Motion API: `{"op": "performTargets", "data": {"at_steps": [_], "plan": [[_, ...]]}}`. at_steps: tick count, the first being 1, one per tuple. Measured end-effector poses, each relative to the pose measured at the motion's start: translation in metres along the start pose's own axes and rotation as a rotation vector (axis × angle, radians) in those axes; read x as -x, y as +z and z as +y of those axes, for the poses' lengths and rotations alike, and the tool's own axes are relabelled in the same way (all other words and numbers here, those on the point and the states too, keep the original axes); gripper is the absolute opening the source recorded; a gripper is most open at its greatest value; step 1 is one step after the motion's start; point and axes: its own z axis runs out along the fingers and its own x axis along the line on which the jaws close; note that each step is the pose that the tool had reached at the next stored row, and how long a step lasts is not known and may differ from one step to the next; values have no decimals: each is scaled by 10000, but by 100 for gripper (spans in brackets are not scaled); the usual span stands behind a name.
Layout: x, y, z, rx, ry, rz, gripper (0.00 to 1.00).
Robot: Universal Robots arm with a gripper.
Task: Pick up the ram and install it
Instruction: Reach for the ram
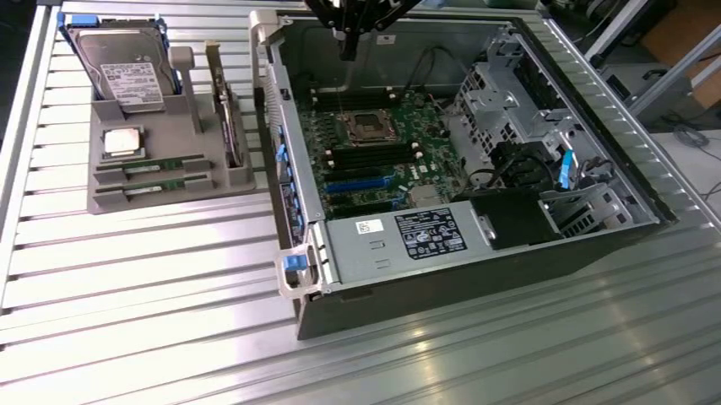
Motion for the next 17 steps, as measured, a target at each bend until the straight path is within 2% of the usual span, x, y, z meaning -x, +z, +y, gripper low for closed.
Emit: {"op": "performTargets", "data": {"at_steps": [17], "plan": [[-128, -4, -10, 0, -1, 0, 11]]}}
